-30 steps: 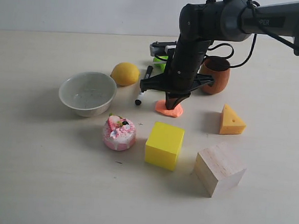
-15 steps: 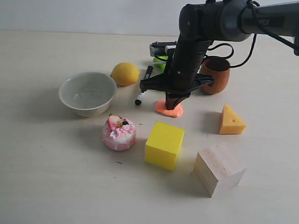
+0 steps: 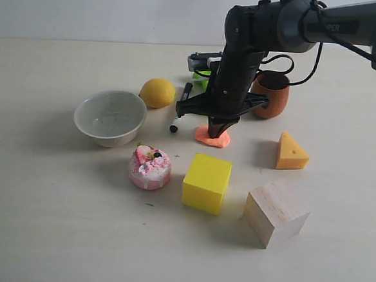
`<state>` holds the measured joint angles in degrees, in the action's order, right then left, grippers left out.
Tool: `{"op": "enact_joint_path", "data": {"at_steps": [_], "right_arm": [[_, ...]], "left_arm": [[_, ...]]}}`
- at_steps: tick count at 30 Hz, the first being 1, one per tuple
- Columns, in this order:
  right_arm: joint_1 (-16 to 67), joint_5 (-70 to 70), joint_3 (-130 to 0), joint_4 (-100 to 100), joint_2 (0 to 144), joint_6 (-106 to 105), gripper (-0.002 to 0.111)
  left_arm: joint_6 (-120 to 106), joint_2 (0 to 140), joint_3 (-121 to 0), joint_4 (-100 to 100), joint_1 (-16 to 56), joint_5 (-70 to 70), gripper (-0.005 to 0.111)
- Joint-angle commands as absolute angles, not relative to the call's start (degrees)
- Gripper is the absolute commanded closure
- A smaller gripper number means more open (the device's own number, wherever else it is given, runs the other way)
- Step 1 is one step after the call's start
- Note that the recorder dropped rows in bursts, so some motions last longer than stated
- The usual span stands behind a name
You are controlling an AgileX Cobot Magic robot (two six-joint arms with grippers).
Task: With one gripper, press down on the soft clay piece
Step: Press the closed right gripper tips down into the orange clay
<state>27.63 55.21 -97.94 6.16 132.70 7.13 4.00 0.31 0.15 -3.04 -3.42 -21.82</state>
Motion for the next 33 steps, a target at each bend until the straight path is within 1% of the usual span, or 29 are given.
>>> {"op": "enact_joint_path", "data": {"at_steps": [1,33], "right_arm": [[28.0,57.3,-96.3,4.0,132.9,6.6,0.108],[28.0,55.1,-96.3,3.9,129.1,6.5,0.108]], "left_arm": [[4.4,0.0,0.0,-3.4,-3.4,-20.9,0.107],[4.4,0.0,0.0,-3.4,-3.4,-20.9,0.107]]}}
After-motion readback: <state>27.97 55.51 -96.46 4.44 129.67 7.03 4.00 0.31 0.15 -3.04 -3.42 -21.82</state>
